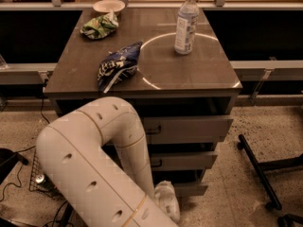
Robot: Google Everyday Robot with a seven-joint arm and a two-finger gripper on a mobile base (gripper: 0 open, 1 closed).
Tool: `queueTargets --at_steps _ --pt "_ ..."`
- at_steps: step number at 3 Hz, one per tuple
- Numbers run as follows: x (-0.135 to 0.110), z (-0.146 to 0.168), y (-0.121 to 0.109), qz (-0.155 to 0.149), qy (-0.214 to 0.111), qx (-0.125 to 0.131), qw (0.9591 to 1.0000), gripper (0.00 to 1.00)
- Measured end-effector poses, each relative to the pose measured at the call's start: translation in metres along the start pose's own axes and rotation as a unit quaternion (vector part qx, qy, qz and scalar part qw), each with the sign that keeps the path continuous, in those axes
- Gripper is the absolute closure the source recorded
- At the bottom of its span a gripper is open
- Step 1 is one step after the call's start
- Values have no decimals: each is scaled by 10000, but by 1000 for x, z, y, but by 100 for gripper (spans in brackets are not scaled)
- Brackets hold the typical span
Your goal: Open bottom drawer
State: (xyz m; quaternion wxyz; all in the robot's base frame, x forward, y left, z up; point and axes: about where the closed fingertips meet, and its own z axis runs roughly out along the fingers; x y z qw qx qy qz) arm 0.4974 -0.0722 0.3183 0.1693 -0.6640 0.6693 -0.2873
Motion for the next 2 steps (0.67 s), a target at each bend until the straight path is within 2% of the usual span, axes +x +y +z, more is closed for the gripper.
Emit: queueTargets --at_steps 1,2 --pt "19 5 5 360 -79 459 9983 100" --pt "18 3 -16 363 -142 869 9955 100"
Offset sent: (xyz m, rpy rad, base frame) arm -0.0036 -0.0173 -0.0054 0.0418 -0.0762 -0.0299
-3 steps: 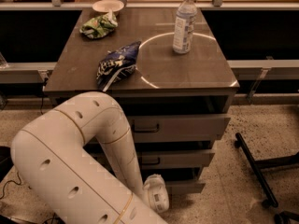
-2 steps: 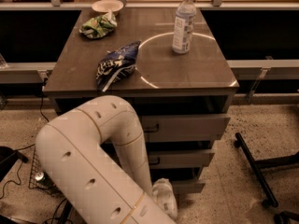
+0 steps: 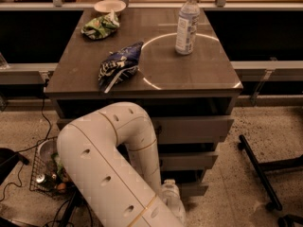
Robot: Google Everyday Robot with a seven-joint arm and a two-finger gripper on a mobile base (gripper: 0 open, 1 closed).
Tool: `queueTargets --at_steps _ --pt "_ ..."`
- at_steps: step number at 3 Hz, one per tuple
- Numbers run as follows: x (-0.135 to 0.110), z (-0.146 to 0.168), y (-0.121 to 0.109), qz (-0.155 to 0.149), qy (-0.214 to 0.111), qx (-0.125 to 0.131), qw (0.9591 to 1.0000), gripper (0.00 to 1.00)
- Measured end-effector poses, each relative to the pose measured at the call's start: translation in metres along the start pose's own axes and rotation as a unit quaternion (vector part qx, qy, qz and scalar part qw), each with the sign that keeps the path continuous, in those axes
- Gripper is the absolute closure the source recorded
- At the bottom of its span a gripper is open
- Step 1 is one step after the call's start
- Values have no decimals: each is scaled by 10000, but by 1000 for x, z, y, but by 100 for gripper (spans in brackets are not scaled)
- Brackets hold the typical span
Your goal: Open bottom drawer
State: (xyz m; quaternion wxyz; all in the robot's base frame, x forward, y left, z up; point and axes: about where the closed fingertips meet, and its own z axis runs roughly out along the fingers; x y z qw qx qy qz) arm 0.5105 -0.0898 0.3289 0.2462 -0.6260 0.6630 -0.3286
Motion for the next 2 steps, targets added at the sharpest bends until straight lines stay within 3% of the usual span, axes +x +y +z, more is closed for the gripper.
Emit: queueTargets --at_steps 1,2 --pt "0 0 0 0 0 0 10000 100" --pt "1 0 0 8 8 0 10000 82"
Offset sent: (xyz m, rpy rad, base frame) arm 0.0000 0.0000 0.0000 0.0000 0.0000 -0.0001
